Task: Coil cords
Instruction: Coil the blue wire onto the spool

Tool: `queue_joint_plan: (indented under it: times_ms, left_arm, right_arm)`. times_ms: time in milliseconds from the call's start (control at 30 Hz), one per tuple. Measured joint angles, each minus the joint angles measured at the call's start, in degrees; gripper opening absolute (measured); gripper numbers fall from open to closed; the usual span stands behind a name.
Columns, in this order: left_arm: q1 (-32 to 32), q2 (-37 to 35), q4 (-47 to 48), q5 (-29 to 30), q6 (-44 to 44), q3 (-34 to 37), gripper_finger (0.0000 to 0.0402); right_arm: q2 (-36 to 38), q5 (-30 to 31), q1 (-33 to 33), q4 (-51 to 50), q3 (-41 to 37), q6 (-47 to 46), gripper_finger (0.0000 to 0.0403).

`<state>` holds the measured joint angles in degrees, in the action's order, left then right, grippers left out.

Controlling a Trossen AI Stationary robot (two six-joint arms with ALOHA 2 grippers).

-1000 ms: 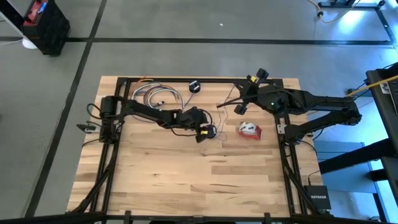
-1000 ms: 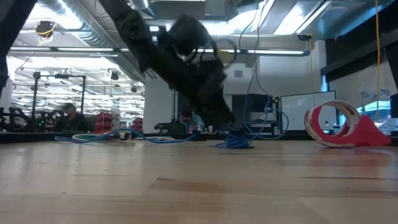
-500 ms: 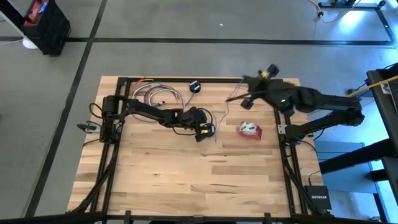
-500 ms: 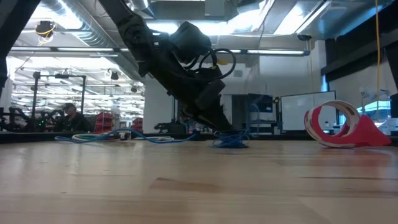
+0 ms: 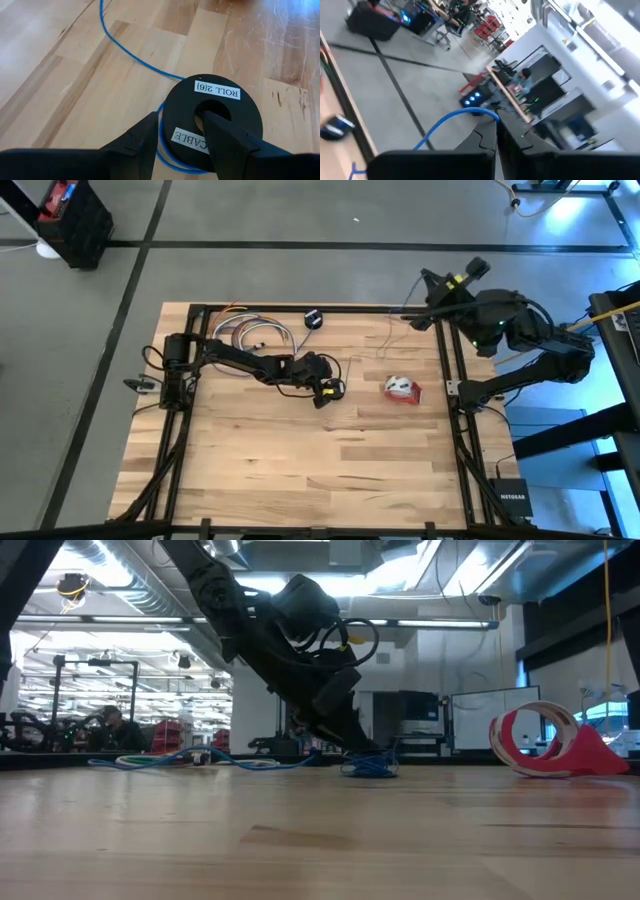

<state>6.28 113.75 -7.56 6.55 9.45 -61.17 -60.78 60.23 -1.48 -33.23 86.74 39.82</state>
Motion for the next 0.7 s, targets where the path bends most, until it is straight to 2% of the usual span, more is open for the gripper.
queue_joint_plan:
  times_ms: [100,233,400,567,700]
  left_arm:
    - [0.0,0.0,0.0,0.0,-0.4,0.0,0.0147]
    - [0.0,0.0,0.0,0.0,-0.4,0.0,0.0147]
    - [0.0,0.0,0.0,0.0,-0.4,0.1,0.0147]
    - [-0.1,0.0,0.0,0.0,-0.2,0.1,0.0147]
    - [-0.5,-0.1,0.9,-0.1,0.1,0.1,0.0147]
  right_arm:
    - [-0.3,0.1,0.0,-2.2,-0.1,5.3,0.0007]
    - [-1.2,-2.8,0.0,-9.1,-0.2,7.9,0.0007]
    - [-2.2,0.7,1.5,-11.2,-0.2,5.8,0.0007]
    - [-2.9,-9.2,6.4,-16.1,-0.2,-7.5,0.0013]
    - [-4.2,-13.8,12.3,-18.8,-0.2,-18.7,0.0048]
